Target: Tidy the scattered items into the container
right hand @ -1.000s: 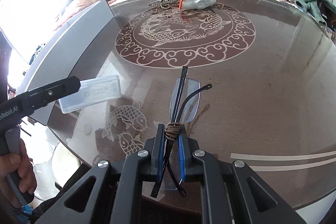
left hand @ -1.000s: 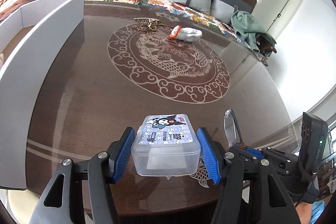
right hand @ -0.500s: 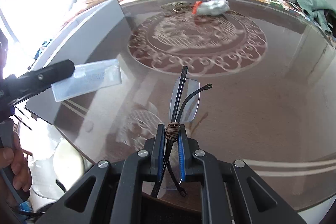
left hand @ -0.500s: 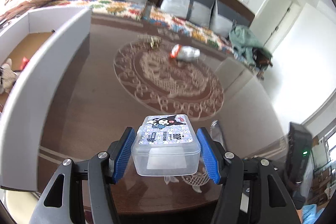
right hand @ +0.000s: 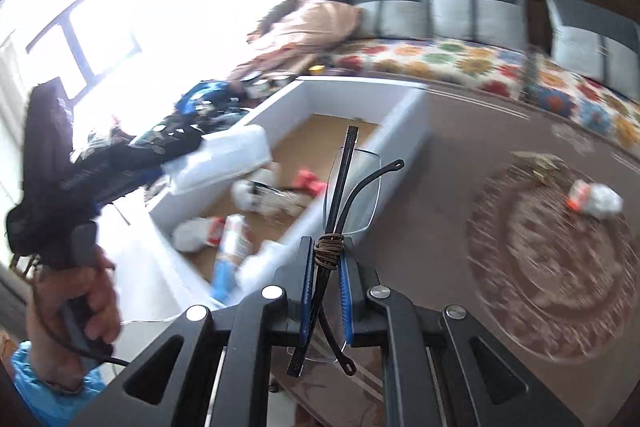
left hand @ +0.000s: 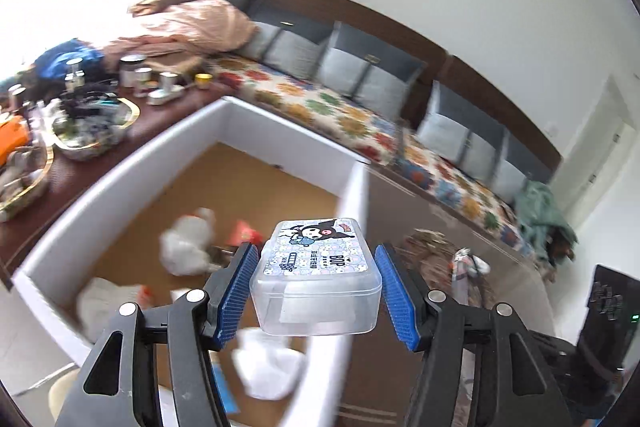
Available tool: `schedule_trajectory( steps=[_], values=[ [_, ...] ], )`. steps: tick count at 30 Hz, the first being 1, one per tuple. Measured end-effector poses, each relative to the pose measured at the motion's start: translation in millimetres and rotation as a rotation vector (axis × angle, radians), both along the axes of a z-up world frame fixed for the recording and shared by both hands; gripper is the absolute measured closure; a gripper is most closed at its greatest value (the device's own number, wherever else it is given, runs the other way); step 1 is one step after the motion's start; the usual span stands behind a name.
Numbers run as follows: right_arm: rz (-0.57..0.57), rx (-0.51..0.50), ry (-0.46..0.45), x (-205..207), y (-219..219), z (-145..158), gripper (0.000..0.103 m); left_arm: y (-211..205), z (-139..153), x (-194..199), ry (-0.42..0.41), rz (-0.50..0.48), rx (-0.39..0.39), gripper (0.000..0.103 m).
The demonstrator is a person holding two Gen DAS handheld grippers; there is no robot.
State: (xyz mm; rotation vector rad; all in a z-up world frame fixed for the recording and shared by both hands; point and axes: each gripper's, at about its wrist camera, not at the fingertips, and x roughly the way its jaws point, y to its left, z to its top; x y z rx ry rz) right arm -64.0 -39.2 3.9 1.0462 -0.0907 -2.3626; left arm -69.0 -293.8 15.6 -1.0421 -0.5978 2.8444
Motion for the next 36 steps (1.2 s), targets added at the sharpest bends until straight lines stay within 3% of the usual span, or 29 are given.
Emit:
schedule_trajectory(
  steps=[5, 9, 12, 13, 15, 19, 27, 36],
  values=[
    [0.131, -0.080, -0.047, -36.4, -84.4, -17.5, 0.091, -42.5, -35.1, -13.0, -0.092, 0.072, -0.015, 0.043],
    [0.172, -0.046, -0.089, -54.9, -128.0, -52.0, 0.091, -52.5, -67.7, -20.2, -0.178, 0.085, -0.038, 0.043],
    [0.182, -0.020, -0.151, -65.8, -143.0, -75.9, 0.085, -52.7, -94.2, -26.4, -0.273, 0.082, -0.038, 0.042],
    [0.165, -0.018, -0.163, -68.6, -141.1, -79.7, 0.071, -53.5, -99.8, -25.1, -0.292, 0.090, -0.038, 0.042],
    [0.135, -0.027, -0.181, -73.3, -135.9, -85.2, 0.053, -57.7, -103.8, -21.5, -0.292, 0.115, -0.021, 0.041],
    [0.102, -0.082, -0.181, -79.4, -117.0, -75.6, 0.053, -64.9, -94.5, -10.9, -0.254, 0.169, 0.032, 0.028],
    [0.066, -0.150, -0.154, -53.0, -88.9, -47.8, 0.053, -48.9, -70.9, 9.5, -0.197, 0.151, 0.049, 0.028],
    [-0.001, -0.157, -0.156, -3.2, -24.9, -60.3, 0.053, 12.1, -49.4, 25.7, -0.158, 0.051, 0.036, 0.028]
  ],
)
